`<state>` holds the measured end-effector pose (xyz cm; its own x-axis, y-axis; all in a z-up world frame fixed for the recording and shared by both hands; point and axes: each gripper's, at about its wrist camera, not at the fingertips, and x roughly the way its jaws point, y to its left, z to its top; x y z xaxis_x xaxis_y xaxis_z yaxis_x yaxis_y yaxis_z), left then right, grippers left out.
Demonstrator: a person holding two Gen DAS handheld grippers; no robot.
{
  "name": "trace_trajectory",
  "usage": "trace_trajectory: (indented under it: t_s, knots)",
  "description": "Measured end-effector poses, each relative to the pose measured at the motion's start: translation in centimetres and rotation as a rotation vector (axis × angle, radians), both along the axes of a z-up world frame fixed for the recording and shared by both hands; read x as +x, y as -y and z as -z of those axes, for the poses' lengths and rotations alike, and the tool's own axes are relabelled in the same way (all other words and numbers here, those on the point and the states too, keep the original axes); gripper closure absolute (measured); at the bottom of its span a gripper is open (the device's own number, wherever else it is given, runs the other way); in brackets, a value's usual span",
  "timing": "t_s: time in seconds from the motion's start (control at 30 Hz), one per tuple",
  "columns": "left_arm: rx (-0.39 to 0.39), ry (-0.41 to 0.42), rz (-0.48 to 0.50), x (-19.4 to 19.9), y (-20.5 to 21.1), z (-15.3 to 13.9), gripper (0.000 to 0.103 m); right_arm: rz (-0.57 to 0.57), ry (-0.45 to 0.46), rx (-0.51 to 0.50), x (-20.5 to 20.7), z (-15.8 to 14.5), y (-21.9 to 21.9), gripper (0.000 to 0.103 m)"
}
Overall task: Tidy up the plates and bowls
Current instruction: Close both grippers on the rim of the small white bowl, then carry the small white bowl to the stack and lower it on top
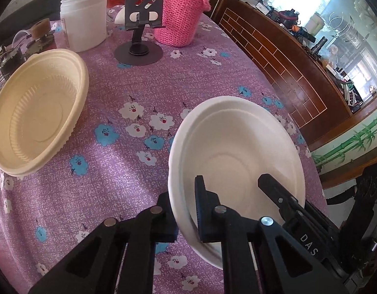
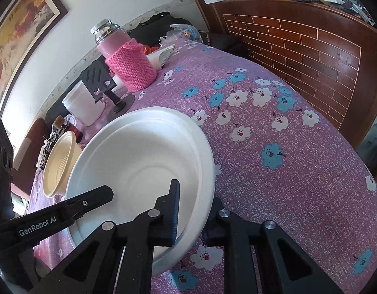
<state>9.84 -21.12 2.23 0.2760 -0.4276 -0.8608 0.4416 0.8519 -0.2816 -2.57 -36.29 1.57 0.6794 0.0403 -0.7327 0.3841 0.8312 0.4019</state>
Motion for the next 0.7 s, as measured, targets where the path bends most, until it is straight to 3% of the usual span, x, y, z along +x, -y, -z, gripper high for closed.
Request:
trace_trajectory:
  t_s: [0.23, 0.47, 0.7]
  knots:
    - [-0.022, 0.018, -0.073, -1.4, -3.0, -0.7, 0.092, -0.073, 0.058, 0.013, 0.2, -0.6, -1.5, 0.088]
    - [-0.046, 0.109, -0.143, -4.0, -7.5, -2.6, 0.092, -0.155, 0.143, 0.004, -0.2, -2.3, -4.5, 0.088]
    - [-0.058, 0.226, -0.235, -7.6, -14.2, -6.3, 0.092, -0.244, 0.193, -0.018, -1.2, -5.0, -10.7, 0.088]
